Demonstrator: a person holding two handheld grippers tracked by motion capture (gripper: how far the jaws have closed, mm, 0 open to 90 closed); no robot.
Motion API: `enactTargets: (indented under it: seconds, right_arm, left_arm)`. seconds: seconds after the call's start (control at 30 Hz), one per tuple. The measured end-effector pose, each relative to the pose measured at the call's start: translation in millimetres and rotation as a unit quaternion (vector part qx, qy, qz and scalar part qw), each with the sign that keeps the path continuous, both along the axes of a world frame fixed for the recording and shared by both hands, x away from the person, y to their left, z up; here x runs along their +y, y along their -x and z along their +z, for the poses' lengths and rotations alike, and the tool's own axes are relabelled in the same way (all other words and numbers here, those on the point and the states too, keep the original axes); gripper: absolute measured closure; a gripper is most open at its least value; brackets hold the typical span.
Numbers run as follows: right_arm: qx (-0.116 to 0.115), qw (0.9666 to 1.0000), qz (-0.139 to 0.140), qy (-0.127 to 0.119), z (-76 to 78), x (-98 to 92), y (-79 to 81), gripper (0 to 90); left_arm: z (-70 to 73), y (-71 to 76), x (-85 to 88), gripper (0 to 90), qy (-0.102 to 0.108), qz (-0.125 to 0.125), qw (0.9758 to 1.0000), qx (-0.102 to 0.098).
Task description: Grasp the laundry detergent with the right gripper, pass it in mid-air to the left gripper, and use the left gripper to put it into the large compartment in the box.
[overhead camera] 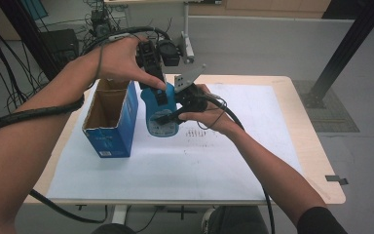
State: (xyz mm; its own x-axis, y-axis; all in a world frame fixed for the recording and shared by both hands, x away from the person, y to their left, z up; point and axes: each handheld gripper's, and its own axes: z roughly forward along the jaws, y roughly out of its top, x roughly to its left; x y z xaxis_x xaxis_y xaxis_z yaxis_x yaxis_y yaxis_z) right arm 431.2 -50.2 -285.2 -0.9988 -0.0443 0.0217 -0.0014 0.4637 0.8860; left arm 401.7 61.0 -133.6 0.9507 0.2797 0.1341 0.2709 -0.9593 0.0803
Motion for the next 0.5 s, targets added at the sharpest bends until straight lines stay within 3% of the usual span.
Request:
enactTargets:
  seconds: [0.5]
  right_arm:
    - [0.0, 0.9998, 0.012, -0.013, 6.7, -5.8, 4.8, 44.2]
  left_arm:
    - [-5.8, -3.3, -8.1, 5.7, -0.011, -0.007, 0.9998, 0.013]
